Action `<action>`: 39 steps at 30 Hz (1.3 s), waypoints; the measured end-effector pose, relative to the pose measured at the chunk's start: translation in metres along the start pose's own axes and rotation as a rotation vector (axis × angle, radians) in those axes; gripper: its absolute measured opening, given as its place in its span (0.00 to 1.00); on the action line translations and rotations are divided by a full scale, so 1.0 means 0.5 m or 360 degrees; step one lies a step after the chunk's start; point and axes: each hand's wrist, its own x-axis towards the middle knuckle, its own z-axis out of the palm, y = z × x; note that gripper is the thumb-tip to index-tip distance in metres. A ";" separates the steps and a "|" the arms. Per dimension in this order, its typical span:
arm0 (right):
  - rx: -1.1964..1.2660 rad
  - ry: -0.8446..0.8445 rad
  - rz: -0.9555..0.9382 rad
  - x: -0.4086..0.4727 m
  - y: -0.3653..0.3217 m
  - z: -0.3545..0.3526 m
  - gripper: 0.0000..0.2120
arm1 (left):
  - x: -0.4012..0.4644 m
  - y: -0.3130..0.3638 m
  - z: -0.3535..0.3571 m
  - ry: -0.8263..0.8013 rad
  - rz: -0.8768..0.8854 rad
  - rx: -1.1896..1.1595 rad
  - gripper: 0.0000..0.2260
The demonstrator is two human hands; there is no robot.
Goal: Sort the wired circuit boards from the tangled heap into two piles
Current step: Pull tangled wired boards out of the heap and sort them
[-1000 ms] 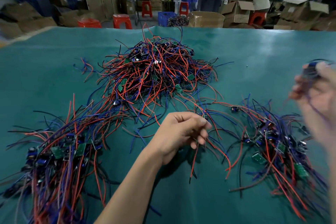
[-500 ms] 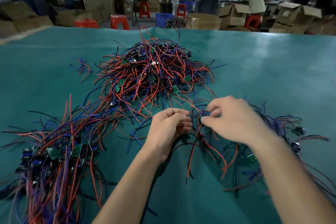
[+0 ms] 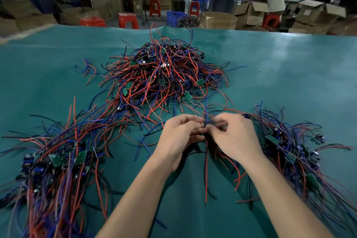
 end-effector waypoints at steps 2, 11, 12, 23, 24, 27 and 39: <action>0.0033 -0.0057 -0.0007 -0.002 -0.002 0.009 0.02 | -0.001 0.001 -0.001 0.0007 0.0000 0.0014 0.08; 0.1008 0.0148 0.0039 -0.001 -0.010 -0.003 0.05 | -0.003 0.002 -0.002 -0.0159 0.0052 0.0037 0.06; 0.1006 0.0086 -0.0015 -0.005 -0.014 0.000 0.05 | -0.003 0.001 -0.002 -0.0162 0.0066 0.0042 0.07; 0.1247 -0.0198 0.0156 0.001 -0.010 0.005 0.08 | -0.012 0.000 -0.001 -0.0446 0.0135 0.0154 0.09; 0.1269 -0.0308 0.0161 0.000 -0.010 0.003 0.08 | -0.015 0.002 -0.002 -0.0520 0.0135 0.0164 0.09; 0.1495 -0.0526 0.0167 0.002 -0.007 -0.009 0.09 | -0.016 0.004 -0.003 -0.0574 0.0103 0.0211 0.09; 0.0714 0.0886 -0.0129 0.042 0.048 -0.053 0.10 | -0.013 -0.001 0.013 -0.0673 0.0153 0.0429 0.10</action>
